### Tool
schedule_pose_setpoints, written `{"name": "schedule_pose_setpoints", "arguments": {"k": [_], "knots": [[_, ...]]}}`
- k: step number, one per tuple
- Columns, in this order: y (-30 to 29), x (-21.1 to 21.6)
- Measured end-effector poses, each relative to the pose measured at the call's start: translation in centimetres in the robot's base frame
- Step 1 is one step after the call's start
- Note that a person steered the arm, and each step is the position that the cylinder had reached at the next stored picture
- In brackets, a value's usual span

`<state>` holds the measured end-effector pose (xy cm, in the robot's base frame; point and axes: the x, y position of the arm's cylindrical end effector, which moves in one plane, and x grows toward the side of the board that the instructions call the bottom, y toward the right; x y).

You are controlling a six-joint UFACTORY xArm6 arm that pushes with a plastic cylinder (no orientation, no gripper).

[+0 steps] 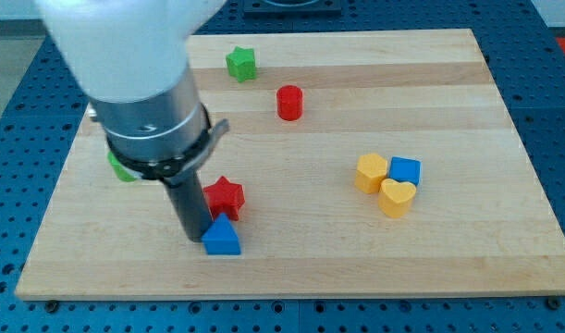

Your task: Push the blue triangle into the group of blocks

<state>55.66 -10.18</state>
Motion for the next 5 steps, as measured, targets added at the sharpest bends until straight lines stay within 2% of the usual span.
{"name": "schedule_pose_setpoints", "arguments": {"k": [2,3,5], "knots": [[-1.1,0.3],[-1.7,2.4],[5.6,1.6]]}}
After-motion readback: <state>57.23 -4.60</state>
